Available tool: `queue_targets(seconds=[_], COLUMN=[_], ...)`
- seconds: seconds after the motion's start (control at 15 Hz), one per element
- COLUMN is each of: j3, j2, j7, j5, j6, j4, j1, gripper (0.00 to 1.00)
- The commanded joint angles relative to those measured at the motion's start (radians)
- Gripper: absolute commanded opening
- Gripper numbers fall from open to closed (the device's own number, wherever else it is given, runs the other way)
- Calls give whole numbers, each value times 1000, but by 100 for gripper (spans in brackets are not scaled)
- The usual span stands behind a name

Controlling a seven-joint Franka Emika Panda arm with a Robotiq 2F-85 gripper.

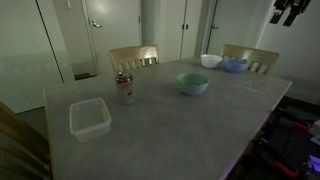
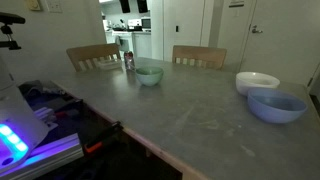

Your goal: Move the green bowl backwards

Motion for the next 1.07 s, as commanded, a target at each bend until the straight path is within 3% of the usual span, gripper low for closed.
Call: queue_targets(seconds=[0.0, 0.53, 1.0], j3=[9, 19, 94], j2=[2, -1, 37], j7=[-7, -1, 15], j5=[9, 16, 60], j6=[-3, 0, 96], j4=[2, 2, 5], j1=[-10, 0, 98], gripper=[100, 100, 100])
